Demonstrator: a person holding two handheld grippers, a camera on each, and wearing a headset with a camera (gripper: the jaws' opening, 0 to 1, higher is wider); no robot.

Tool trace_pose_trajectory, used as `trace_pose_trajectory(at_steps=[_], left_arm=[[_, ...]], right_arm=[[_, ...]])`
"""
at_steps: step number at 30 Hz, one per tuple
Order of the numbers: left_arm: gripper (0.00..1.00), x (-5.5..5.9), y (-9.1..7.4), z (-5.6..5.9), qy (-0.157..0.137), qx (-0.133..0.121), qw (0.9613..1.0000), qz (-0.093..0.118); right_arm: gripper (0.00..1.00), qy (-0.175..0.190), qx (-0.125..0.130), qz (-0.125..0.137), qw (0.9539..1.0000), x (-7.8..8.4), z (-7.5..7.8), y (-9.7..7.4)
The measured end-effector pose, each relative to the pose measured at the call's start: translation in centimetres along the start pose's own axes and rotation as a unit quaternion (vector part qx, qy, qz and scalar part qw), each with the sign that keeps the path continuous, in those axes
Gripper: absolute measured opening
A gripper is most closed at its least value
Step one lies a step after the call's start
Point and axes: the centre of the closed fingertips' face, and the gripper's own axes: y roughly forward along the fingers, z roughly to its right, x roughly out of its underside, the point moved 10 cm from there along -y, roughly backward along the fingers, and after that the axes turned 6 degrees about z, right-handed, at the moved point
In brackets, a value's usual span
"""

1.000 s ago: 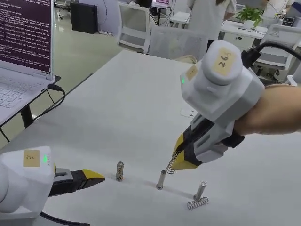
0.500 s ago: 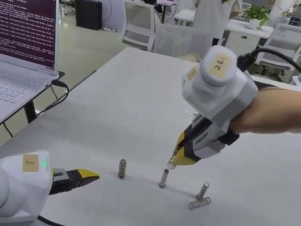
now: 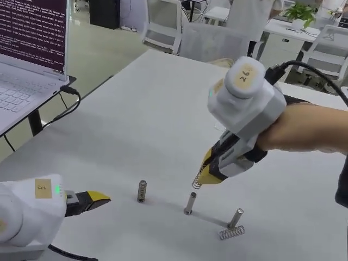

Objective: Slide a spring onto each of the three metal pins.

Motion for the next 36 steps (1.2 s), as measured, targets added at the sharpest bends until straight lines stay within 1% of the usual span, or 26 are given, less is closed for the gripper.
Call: trace_pose_trajectory(at_steps=[4,12,16,23,25,36], left_arm=[[0.75,0.0,0.2,0.1,0.003,0.003,1.0,-0.001],[0.75,-0.2,0.2,0.1,0.004,0.004,1.0,0.003],[0.74,-0.3,0.2,0.1,0.004,0.005,1.0,0.005],[0.74,-0.3,0.2,0.2,0.004,0.007,0.9999,0.007],[0.74,-0.3,0.2,0.1,0.003,0.006,0.9999,0.008],[0.72,-0.3,0.1,0.2,-0.001,0.009,0.9999,0.009]], right_arm=[[0.08,0.006,-0.004,-0.004,1.0,0.1,0.4,0.5],[0.08,0.019,-0.009,-0.026,0.9995,0.8,1.2,2.0],[0.08,0.03,-0.012,-0.026,0.9991,1.1,1.6,2.4],[0.08,0.032,-0.011,-0.036,0.9988,1.7,2.1,3.4],[0.08,0.035,-0.013,-0.033,0.9987,1.8,2.3,3.5],[0.08,0.036,-0.016,-0.038,0.9985,2.0,2.4,4.1]])
